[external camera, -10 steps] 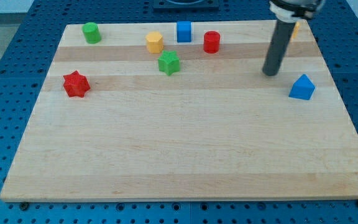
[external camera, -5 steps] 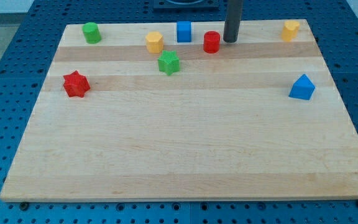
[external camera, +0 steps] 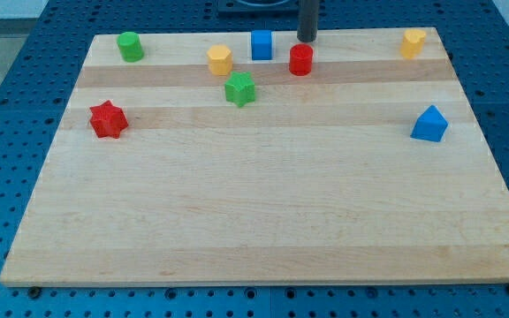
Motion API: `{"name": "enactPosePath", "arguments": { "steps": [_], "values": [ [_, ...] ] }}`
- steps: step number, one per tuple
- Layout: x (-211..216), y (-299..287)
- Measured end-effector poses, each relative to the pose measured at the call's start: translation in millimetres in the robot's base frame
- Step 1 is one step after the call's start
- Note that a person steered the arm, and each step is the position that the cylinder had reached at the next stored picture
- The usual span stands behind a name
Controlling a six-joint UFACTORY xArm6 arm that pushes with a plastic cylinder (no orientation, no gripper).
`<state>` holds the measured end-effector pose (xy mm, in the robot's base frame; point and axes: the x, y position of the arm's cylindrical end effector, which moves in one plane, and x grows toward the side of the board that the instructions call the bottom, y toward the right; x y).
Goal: Move the red circle to the center
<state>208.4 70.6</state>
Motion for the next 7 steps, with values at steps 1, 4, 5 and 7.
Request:
{"name": "enactPosePath", "arguments": {
  "steps": [1, 4, 5, 7],
  "values": [
    [11.9, -0.6],
    [62.7, -24.3],
    [83.0, -27.1],
    [114.1, -27.1]
  ]
}}
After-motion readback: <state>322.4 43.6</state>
